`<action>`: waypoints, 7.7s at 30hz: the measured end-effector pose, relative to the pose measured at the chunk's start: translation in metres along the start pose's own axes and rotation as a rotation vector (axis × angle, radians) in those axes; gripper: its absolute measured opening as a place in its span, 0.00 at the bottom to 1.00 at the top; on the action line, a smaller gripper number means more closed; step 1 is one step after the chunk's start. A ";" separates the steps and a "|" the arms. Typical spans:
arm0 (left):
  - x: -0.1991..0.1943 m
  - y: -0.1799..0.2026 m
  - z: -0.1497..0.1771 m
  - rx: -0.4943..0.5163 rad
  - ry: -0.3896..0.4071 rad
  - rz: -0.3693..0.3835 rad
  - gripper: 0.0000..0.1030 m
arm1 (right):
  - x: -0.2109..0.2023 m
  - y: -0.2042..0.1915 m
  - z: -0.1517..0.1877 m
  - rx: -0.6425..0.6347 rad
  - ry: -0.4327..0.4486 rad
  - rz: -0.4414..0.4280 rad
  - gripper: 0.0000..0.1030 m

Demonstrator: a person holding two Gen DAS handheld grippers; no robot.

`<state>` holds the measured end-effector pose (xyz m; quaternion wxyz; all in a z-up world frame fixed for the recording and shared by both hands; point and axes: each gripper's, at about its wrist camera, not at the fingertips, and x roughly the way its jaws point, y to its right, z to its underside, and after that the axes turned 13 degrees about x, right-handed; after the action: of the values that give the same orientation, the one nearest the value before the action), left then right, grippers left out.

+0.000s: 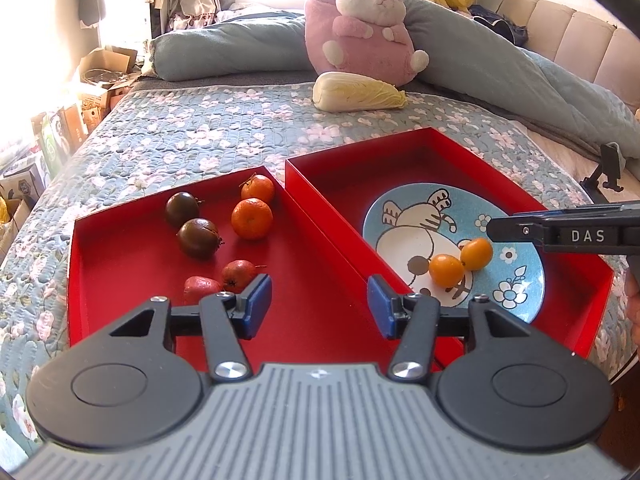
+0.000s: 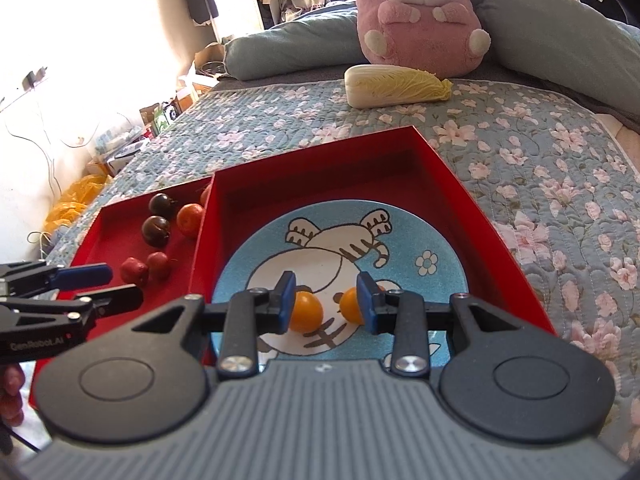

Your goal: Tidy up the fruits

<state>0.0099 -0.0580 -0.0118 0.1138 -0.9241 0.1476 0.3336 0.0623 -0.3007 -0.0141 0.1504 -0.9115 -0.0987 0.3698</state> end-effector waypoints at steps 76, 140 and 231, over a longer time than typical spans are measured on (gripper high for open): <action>0.008 -0.131 0.028 -0.224 -0.106 -0.150 0.58 | 0.116 -0.157 0.033 -0.054 -0.136 -0.070 0.36; 0.087 -0.076 0.015 0.027 -0.209 -0.077 0.37 | 0.024 -0.102 0.026 0.050 0.020 -0.182 0.30; 0.039 -0.036 -0.022 -0.007 -0.070 -0.100 0.36 | -0.022 0.010 0.022 0.177 0.047 -0.164 0.30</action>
<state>0.0637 -0.0390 -0.0166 0.1323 -0.9184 0.0963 0.3602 0.0322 -0.3116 -0.0182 0.2624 -0.8919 -0.1362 0.3421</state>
